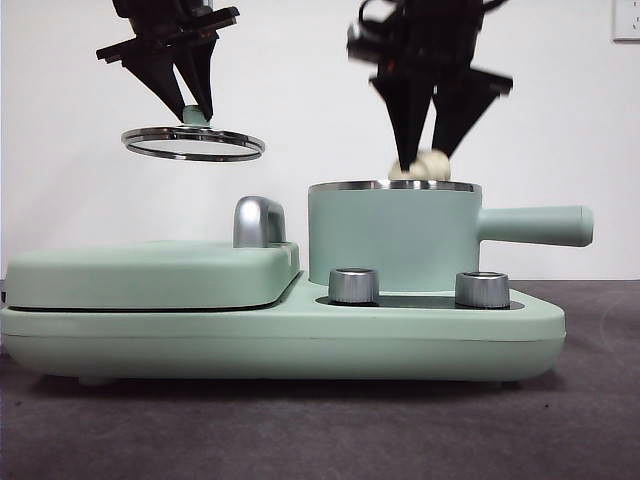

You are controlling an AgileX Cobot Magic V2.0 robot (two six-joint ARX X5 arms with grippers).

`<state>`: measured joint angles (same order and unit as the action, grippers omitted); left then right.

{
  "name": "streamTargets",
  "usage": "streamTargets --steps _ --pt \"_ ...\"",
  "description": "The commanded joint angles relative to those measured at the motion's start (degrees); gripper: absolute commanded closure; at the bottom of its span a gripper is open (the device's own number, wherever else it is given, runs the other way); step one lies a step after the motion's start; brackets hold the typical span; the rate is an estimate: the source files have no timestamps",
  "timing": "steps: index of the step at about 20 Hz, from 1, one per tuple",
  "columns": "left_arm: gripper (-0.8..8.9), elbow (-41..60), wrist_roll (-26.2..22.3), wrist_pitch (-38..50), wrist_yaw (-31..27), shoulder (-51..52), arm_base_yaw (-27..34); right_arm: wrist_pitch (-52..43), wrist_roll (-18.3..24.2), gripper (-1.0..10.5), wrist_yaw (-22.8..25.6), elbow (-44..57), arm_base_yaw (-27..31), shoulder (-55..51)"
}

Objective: Put the buns in a small steamer

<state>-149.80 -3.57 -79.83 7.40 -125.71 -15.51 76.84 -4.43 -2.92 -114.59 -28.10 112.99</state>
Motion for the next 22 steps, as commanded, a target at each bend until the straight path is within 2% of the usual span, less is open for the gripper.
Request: streamTargets --steps 1,6,10,14,19,22 --pt "7.63 -2.5 0.2 1.2 0.1 0.3 -0.3 2.1 0.8 7.9 0.2 -1.5 -0.1 2.9" --pt "7.63 -2.5 0.2 1.2 0.1 0.3 -0.3 2.0 0.8 7.8 0.4 -1.5 -0.1 5.8" --pt "7.63 -2.5 0.2 1.2 0.1 0.3 -0.3 1.9 0.8 7.1 0.4 -1.5 0.1 6.7" --pt "7.63 -2.5 0.2 1.4 0.1 0.3 -0.3 1.9 0.8 5.8 0.4 -1.5 0.1 6.7" --pt "7.63 -2.5 0.2 1.4 0.1 0.3 -0.3 4.3 0.7 5.8 0.3 -4.2 0.1 5.9" --pt "7.63 -2.5 0.3 1.4 0.1 0.3 -0.3 4.5 0.4 5.8 0.0 -5.7 0.0 1.3"
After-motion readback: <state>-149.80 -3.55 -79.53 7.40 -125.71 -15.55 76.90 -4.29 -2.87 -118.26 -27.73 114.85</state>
